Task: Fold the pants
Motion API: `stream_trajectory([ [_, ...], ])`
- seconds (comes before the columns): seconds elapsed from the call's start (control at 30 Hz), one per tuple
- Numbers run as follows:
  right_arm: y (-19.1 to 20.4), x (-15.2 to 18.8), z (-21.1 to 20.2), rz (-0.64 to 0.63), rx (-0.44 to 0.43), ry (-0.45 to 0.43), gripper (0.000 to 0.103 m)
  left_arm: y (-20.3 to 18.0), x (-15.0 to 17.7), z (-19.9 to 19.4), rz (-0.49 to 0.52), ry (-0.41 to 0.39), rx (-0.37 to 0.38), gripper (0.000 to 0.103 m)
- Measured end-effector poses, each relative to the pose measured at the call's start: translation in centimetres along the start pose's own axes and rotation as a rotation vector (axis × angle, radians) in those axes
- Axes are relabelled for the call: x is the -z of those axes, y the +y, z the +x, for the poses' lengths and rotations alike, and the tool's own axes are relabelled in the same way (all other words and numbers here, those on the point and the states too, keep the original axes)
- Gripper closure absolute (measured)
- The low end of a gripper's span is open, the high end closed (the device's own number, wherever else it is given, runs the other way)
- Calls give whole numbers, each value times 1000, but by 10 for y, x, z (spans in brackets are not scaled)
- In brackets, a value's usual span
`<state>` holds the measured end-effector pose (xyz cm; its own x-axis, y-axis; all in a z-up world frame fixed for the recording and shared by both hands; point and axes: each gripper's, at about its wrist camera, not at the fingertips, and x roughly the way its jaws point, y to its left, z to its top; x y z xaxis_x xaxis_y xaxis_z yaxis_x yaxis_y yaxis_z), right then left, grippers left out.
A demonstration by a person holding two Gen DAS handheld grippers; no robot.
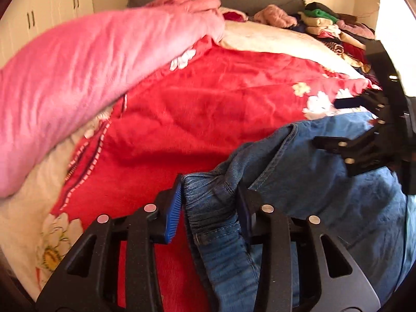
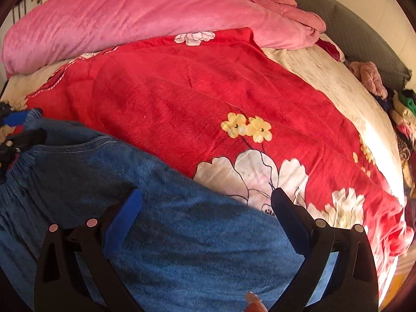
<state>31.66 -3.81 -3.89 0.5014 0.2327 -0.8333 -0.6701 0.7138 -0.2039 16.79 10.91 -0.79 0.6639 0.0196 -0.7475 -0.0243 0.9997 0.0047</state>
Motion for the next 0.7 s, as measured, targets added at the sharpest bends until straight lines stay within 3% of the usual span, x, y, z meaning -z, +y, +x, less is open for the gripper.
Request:
stream_trajectory([
  [0.23, 20, 0, 8, -131, 54, -20, 7, -7, 4, -22, 19, -32, 38, 75],
  [0.3, 24, 2, 10, -143, 8, -14, 25, -7, 6, -24, 19, -29, 46, 75],
  [0.37, 28, 4, 7, -151, -48, -23, 56, -6, 8, -23, 16, -22, 49, 75],
  [0.4, 31, 6, 3, -157, -65, -38, 62, -6, 9, -22, 14, -21, 48, 75],
  [0.47, 36, 10, -6, -156, -64, -63, 85, -3, 10, -22, 6, -18, 47, 75],
  [0.57, 34, 18, -28, -115, -47, -114, 93, 2, 11, -24, -7, -20, 56, 75],
  [0.7, 29, 34, -67, -40, -51, -195, 94, 6, 12, -30, -19, -23, 88, 75],
])
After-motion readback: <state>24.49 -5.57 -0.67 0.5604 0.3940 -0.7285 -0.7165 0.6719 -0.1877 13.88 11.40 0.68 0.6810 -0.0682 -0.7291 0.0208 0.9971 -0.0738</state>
